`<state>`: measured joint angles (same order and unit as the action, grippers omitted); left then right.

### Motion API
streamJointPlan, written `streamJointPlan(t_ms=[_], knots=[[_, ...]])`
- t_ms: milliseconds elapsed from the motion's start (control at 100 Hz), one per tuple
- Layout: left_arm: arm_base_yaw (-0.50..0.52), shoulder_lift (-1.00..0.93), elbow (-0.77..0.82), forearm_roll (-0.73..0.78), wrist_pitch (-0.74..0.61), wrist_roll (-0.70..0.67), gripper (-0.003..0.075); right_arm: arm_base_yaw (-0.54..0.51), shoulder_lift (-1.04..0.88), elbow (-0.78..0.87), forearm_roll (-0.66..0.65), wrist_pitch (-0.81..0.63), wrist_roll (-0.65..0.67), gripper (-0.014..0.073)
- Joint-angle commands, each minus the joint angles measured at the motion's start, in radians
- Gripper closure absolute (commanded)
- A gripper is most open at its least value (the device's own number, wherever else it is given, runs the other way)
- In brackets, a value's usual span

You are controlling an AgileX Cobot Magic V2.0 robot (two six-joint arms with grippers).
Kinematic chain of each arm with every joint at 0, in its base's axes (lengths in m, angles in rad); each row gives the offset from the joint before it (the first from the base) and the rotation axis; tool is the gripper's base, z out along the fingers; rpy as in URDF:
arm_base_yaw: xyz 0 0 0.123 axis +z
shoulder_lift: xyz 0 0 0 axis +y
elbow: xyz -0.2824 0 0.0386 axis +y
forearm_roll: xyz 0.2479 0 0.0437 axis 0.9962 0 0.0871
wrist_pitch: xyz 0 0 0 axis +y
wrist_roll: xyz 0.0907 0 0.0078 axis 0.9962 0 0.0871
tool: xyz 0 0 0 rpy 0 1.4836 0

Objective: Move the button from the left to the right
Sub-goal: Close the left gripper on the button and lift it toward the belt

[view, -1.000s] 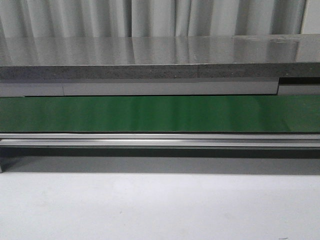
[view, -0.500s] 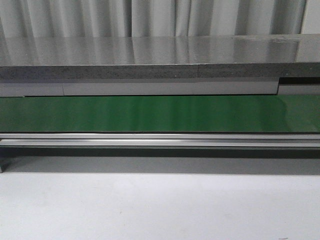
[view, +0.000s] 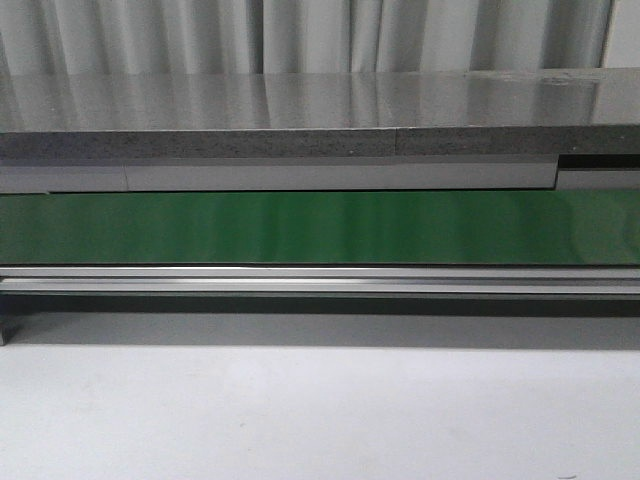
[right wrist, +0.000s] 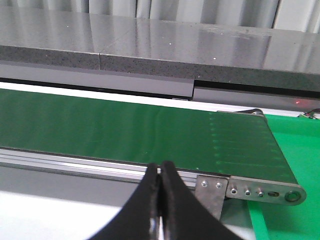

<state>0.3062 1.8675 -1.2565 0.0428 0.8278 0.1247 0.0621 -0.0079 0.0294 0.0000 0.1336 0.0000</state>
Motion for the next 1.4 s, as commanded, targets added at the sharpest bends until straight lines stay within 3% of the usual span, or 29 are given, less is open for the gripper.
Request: streamJointPlan(t_ms=[0, 210, 380, 470, 640, 770, 1020, 1140, 1390], knots=[[0.002, -0.032, -0.032, -0.008, -0.031, 0.0, 0.008, 0.0, -0.018, 0.0, -0.012, -0.088, 0.0, 0.0715], [0.002, 0.019, -0.032, -0.017, -0.026, 0.0, 0.0082, 0.0, -0.018, 0.0, -0.012, -0.088, 0.0, 0.0715], [0.0, 0.035, -0.032, -0.021, -0.028, 0.0, 0.0157, 0.0, -0.018, 0.0, -0.012, -0.088, 0.0, 0.0715], [0.0, 0.035, -0.032, -0.021, -0.03, 0.0, 0.025, 0.0, -0.018, 0.0, -0.012, -0.088, 0.0, 0.0715], [0.0, 0.033, -0.036, -0.022, -0.028, 0.0, 0.0538, 0.0, -0.018, 0.0, -0.012, -0.088, 0.0, 0.0715], [0.0, 0.03, -0.068, -0.043, -0.009, 0.0, 0.0714, 0.0, -0.018, 0.0, -0.012, -0.088, 0.0, 0.0715], [-0.004, -0.068, -0.143, -0.108, 0.037, 0.005, 0.0715, 0.0, -0.018, 0.0, -0.012, -0.088, 0.0, 0.0715], [-0.015, -0.127, -0.15, -0.195, 0.059, 0.07, 0.0715, 0.0, -0.018, 0.0, -0.012, -0.088, 0.0, 0.0715], [-0.112, -0.187, -0.15, -0.272, 0.086, 0.117, 0.0715, 0.0, -0.018, 0.0, -0.012, -0.088, 0.0, 0.0715]])
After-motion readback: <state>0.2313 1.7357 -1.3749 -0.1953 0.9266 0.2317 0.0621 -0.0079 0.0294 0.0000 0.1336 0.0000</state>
